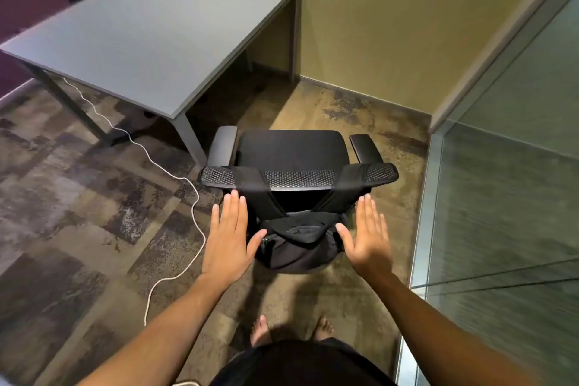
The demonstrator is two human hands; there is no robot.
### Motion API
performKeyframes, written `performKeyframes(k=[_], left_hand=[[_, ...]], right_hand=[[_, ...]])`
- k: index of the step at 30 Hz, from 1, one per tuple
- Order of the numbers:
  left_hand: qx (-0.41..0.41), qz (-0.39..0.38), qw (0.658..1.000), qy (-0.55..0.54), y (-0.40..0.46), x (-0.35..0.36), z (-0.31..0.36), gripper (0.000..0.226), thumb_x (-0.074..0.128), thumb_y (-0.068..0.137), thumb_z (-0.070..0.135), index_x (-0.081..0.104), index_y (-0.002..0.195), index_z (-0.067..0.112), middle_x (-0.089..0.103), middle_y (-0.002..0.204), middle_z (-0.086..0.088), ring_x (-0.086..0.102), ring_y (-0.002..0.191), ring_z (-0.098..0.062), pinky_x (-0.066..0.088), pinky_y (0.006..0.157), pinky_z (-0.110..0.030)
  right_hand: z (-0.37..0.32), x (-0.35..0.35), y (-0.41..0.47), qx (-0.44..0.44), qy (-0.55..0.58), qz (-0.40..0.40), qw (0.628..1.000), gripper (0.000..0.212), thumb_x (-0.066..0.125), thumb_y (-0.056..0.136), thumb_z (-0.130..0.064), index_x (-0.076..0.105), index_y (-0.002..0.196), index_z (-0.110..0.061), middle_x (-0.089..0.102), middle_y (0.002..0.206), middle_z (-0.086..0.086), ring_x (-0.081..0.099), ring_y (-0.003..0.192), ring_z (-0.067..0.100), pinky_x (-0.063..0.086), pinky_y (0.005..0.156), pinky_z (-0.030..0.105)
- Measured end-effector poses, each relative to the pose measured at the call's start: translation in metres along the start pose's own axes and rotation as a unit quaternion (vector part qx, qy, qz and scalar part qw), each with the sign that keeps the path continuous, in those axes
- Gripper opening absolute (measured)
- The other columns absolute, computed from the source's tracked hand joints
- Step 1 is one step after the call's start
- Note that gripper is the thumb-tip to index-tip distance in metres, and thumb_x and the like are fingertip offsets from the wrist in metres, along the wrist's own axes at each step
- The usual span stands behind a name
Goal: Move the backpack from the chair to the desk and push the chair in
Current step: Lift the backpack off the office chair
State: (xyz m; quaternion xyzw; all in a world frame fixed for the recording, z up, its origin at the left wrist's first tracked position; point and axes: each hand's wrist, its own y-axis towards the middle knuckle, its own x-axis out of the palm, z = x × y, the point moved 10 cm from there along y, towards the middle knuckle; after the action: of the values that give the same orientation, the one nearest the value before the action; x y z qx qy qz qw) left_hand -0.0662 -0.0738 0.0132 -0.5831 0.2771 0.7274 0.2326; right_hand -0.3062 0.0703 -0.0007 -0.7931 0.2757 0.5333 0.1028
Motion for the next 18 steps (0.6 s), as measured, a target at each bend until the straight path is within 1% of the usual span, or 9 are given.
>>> performKeyframes(k=[3, 6, 8, 9, 10, 11, 13, 15, 18], left_hand=[[-0.055, -0.043, 0.992, -0.103, -0.004, 0.014, -0.008, 0.083, 0.025, 0.095, 0.062, 0.013, 0.153, 0.004, 0.007, 0.162, -0.013, -0.001, 0.150, -0.022, 0.000, 0.121, -0.040], [-0.171, -0.105, 0.928, -0.315, -0.003, 0.029, -0.019, 0.081, 0.047, 0.093, 0.055, 0.012, 0.155, 0.016, 0.010, 0.162, -0.006, 0.003, 0.149, -0.015, 0.006, 0.121, -0.032], [-0.194, -0.069, 0.896, -0.393, 0.007, 0.014, -0.015, 0.073, 0.063, 0.091, 0.036, 0.025, 0.151, 0.019, 0.026, 0.156, 0.007, 0.021, 0.143, -0.006, 0.018, 0.115, -0.019], [-0.196, -0.053, 0.875, -0.439, 0.012, 0.009, -0.012, 0.064, 0.067, 0.090, 0.025, 0.035, 0.146, 0.021, 0.037, 0.147, 0.015, 0.033, 0.133, 0.006, 0.024, 0.108, -0.011], [-0.201, -0.048, 0.848, -0.488, 0.016, 0.008, -0.009, 0.053, 0.068, 0.089, 0.017, 0.044, 0.135, 0.024, 0.048, 0.135, 0.020, 0.044, 0.118, 0.014, 0.032, 0.102, -0.008], [-0.215, -0.041, 0.822, -0.525, 0.019, 0.012, -0.010, 0.041, 0.069, 0.087, 0.012, 0.054, 0.123, 0.022, 0.059, 0.121, 0.019, 0.054, 0.105, 0.014, 0.041, 0.098, -0.015], [-0.255, -0.012, 0.775, -0.578, 0.021, 0.022, -0.022, 0.019, 0.071, 0.086, 0.011, 0.064, 0.103, 0.009, 0.068, 0.098, 0.004, 0.061, 0.088, -0.003, 0.047, 0.086, -0.028], [-0.285, 0.006, 0.745, -0.604, 0.019, 0.029, -0.028, 0.023, 0.072, 0.085, 0.017, 0.060, 0.091, -0.002, 0.060, 0.084, -0.008, 0.051, 0.081, -0.016, 0.041, 0.073, -0.030], [-0.318, 0.049, 0.723, -0.611, 0.017, 0.023, -0.036, 0.015, 0.069, 0.088, 0.017, 0.058, 0.081, 0.008, 0.051, 0.078, -0.008, 0.041, 0.077, -0.019, 0.035, 0.066, -0.030]], right_hand=[[0.007, 0.011, 0.010, 0.060, 0.082, -0.053, 0.993, 0.086, 0.025, 0.092, -0.069, 0.032, 0.148, -0.004, 0.030, 0.157, 0.013, 0.027, 0.145, 0.025, 0.017, 0.118, 0.038], [0.016, 0.024, 0.022, 0.171, 0.215, -0.106, 0.956, 0.062, 0.048, 0.097, -0.046, 0.041, 0.143, -0.005, 0.046, 0.146, 0.015, 0.041, 0.136, 0.029, 0.030, 0.113, 0.041], [0.018, 0.022, 0.028, 0.198, 0.290, -0.083, 0.933, 0.031, 0.052, 0.095, -0.043, 0.057, 0.114, -0.019, 0.066, 0.105, 0.006, 0.059, 0.099, 0.025, 0.044, 0.093, 0.044], [0.021, 0.023, 0.030, 0.195, 0.295, -0.071, 0.933, 0.020, 0.052, 0.093, -0.043, 0.053, 0.091, -0.024, 0.058, 0.079, -0.003, 0.053, 0.076, 0.019, 0.043, 0.080, 0.042], [0.023, 0.025, 0.031, 0.197, 0.301, -0.071, 0.931, 0.026, 0.051, 0.094, -0.041, 0.042, 0.076, -0.024, 0.045, 0.065, -0.009, 0.041, 0.065, 0.015, 0.038, 0.071, 0.041], [0.028, 0.029, 0.032, 0.196, 0.303, -0.070, 0.930, 0.033, 0.051, 0.095, -0.037, 0.035, 0.071, -0.022, 0.037, 0.060, -0.010, 0.034, 0.061, 0.013, 0.035, 0.068, 0.040], [0.028, 0.027, 0.035, 0.186, 0.305, -0.064, 0.932, 0.036, 0.050, 0.094, -0.035, 0.033, 0.070, -0.016, 0.035, 0.058, -0.008, 0.033, 0.060, 0.013, 0.034, 0.065, 0.039], [0.026, 0.025, 0.035, 0.172, 0.311, -0.063, 0.932, 0.036, 0.050, 0.092, -0.038, 0.038, 0.072, -0.010, 0.038, 0.060, -0.004, 0.036, 0.060, 0.012, 0.035, 0.065, 0.038], [0.020, 0.018, 0.031, 0.158, 0.318, -0.050, 0.934, 0.037, 0.052, 0.095, -0.027, 0.036, 0.071, -0.004, 0.038, 0.061, -0.001, 0.035, 0.059, 0.012, 0.033, 0.062, 0.038]])
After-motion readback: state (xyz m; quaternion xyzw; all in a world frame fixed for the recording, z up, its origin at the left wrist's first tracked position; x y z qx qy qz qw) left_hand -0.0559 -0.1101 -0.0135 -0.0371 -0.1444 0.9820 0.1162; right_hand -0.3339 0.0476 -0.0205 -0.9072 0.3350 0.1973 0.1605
